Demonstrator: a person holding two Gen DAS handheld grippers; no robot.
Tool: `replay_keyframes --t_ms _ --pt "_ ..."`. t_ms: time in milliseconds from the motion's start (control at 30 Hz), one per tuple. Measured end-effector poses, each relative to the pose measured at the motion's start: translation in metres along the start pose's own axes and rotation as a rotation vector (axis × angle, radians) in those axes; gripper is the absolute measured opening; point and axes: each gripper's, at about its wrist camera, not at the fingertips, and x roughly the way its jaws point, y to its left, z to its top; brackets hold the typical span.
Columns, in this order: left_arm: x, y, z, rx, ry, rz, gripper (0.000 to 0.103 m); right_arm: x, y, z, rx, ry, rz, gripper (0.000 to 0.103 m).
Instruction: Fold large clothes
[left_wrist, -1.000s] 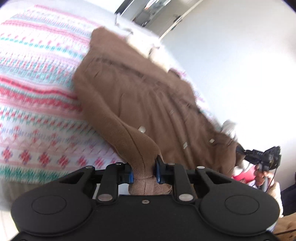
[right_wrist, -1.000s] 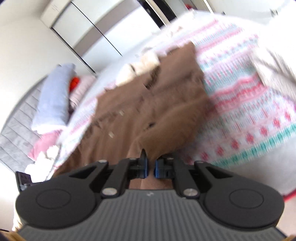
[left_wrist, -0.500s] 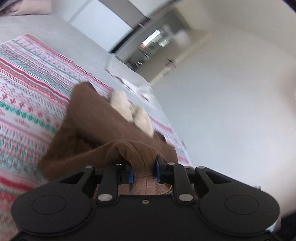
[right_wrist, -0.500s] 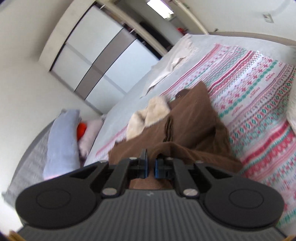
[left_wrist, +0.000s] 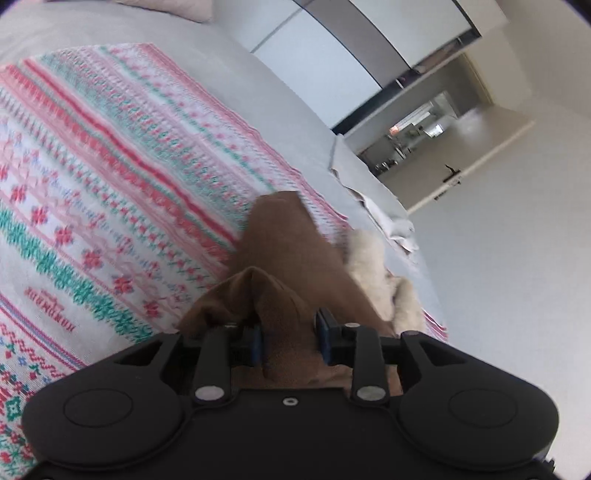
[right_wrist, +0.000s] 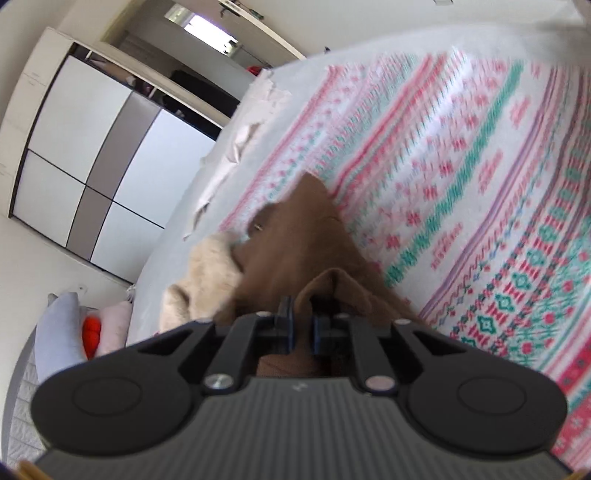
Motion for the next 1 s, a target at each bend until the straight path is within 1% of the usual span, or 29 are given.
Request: replay_keyframes --t_ms 33,67,100,133,167,200,233,267,300,333,367,433,467,533,567,633,700,767,833,867,900,933,967,1000 --pt "0.001 0.002 -0.002 0.034 -0.026 0.009 0.037 0.004 -0.007 -0.004 -0.004 -0.017 0.002 0.012" --pt "0.002 0.000 0.001 0.066 -0.019 0.033 0.037 0.009 -0.011 -0.002 -0.002 -0.005 -0.006 0.012" --pt "0.002 -0.002 0.003 0.089 -0.014 0.039 0.038 0.011 -0.012 0.001 0.009 0.012 0.002 0.013" --pt "-0.002 -0.004 0.005 0.110 -0.027 0.032 0.043 0.008 -0.013 0.004 0.015 0.016 0.028 0.014" --pt "-0.007 -0.008 0.005 0.144 -0.050 0.031 0.050 0.005 -0.011 0.007 0.005 0.019 0.054 0.019" --pt "-0.011 -0.012 0.004 0.187 -0.080 0.036 0.064 0.002 -0.009 0.009 -0.018 0.023 0.075 0.022" --pt "-0.016 -0.016 0.003 0.227 -0.111 0.043 0.075 0.000 -0.006 0.010 -0.045 0.023 0.087 0.029" --pt "-0.020 -0.020 0.001 0.264 -0.141 0.056 0.080 -0.003 -0.001 0.010 -0.074 0.017 0.089 0.038" --pt "-0.022 -0.023 0.001 0.292 -0.164 0.066 0.084 -0.005 0.003 0.009 -0.104 0.006 0.083 0.044" --pt "-0.024 -0.025 0.002 0.314 -0.175 0.071 0.084 -0.007 0.007 0.007 -0.133 -0.009 0.074 0.059" --pt "-0.026 -0.025 0.003 0.323 -0.181 0.067 0.084 -0.010 0.012 0.006 -0.166 -0.032 0.062 0.072" --pt "-0.029 -0.021 0.007 0.305 -0.201 0.054 0.085 -0.019 0.022 0.005 -0.251 -0.096 0.036 0.082" --pt "-0.031 -0.019 0.009 0.293 -0.209 0.056 0.086 -0.024 0.027 0.005 -0.285 -0.134 0.028 0.083" --pt "-0.029 -0.016 0.010 0.295 -0.208 0.078 0.086 -0.034 0.032 0.008 -0.324 -0.185 0.042 0.086" --pt "-0.026 -0.014 0.010 0.308 -0.200 0.093 0.086 -0.037 0.033 0.009 -0.340 -0.198 0.049 0.087" --pt "-0.018 -0.014 0.009 0.345 -0.174 0.103 0.086 -0.037 0.035 0.011 -0.385 -0.208 0.029 0.087" --pt "-0.009 -0.015 0.007 0.376 -0.151 0.104 0.086 -0.030 0.038 0.010 -0.462 -0.189 -0.026 0.087" --pt "0.002 -0.015 0.005 0.408 -0.127 0.112 0.086 -0.015 0.044 0.006 -0.554 -0.155 -0.074 0.087" --pt "0.013 -0.014 0.005 0.424 -0.110 0.127 0.084 0.002 0.049 -0.001 -0.629 -0.139 -0.110 0.087" --pt "0.018 -0.014 0.005 0.418 -0.118 0.147 0.084 0.011 0.051 -0.005 -0.663 -0.141 -0.128 0.086" --pt "0.022 -0.013 0.004 0.406 -0.132 0.169 0.079 0.020 0.054 -0.009 -0.697 -0.143 -0.148 0.085" --pt "0.026 -0.012 0.003 0.395 -0.133 0.168 0.068 0.029 0.056 -0.012 -0.728 -0.148 -0.174 0.081" --pt "0.030 -0.012 0.002 0.382 -0.127 0.160 0.063 0.036 0.058 -0.015 -0.750 -0.147 -0.196 0.076" --pt "0.033 -0.013 0.002 0.369 -0.122 0.154 0.052 0.042 0.061 -0.016 -0.765 -0.150 -0.210 0.073"
